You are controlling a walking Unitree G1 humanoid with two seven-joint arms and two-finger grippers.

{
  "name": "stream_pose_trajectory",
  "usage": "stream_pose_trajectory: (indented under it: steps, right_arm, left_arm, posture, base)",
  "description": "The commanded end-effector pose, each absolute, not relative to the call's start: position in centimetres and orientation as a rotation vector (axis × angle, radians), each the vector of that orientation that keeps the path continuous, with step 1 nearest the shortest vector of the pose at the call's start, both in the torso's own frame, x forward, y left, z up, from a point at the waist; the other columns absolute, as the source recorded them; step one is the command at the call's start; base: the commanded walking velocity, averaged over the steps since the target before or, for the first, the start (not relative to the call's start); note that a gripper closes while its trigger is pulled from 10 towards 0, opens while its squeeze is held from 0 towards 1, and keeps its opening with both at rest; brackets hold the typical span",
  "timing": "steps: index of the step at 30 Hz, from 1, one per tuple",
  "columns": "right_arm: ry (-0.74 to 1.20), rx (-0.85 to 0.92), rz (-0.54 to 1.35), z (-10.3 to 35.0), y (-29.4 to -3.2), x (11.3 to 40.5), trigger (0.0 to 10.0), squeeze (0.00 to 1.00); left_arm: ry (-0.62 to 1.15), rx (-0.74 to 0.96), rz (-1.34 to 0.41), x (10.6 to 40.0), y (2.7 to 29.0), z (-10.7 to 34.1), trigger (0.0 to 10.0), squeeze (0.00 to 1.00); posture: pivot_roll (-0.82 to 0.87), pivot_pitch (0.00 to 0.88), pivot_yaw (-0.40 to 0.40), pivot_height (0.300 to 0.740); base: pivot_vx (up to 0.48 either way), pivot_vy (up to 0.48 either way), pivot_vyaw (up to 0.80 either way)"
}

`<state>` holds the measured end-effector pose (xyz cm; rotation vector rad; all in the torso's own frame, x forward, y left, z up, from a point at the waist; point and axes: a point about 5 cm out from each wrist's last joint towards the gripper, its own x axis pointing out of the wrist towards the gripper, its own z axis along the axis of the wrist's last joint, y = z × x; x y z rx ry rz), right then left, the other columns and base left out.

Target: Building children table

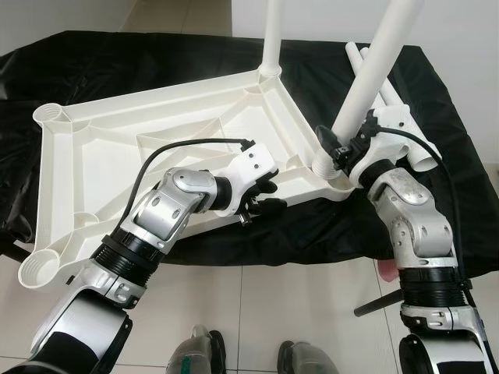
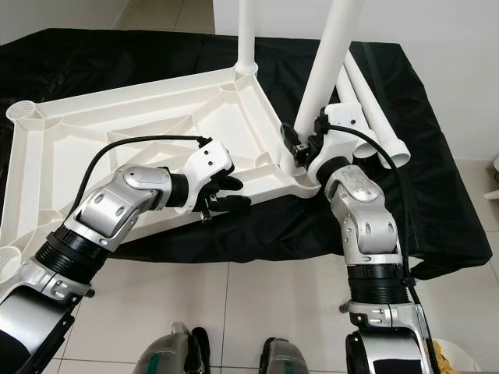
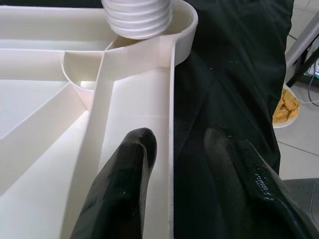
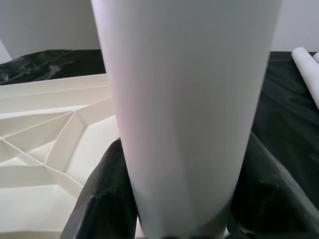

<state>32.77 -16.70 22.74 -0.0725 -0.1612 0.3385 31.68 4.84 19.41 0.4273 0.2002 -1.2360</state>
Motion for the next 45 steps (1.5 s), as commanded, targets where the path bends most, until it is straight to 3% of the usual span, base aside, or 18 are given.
stream_pose_trajectory:
  steps: [1,8,28,45]
  right_arm:
    - [-0.169,-0.075,0.332,23.0,-17.1,32.4,10.0,0.0]
    - [-0.173,-0.057,0.239,22.8,-18.7,32.0,10.0,0.0]
    - [-0.108,-0.068,0.298,21.5,-18.4,31.5,10.0,0.0]
    - [-0.045,-0.135,0.24,19.6,-19.4,31.4,10.0,0.0]
  left_arm:
    - [0.184,0.44,-1.203,31.7,4.9,19.9,10.0,0.0]
    - [0.144,0.414,-1.231,30.8,4.3,20.5,10.0,0.0]
    - [0.132,0.412,-1.241,30.6,4.0,20.8,10.0,0.0]
    - [0.124,0.411,-1.238,30.5,3.9,21.0,10.0,0.0]
  posture:
    - [-0.02,0.115,0.018,0.74]
    - [-0.03,0.105,0.022,0.74]
    - [-0.03,0.096,0.021,0.74]
    - [-0.04,0.123,0.028,0.74]
  base:
    - [0.0,0.0,0.0]
    - [0.0,0.0,0.0]
    - [0.0,0.0,0.0]
    - [0.0,0.0,0.0]
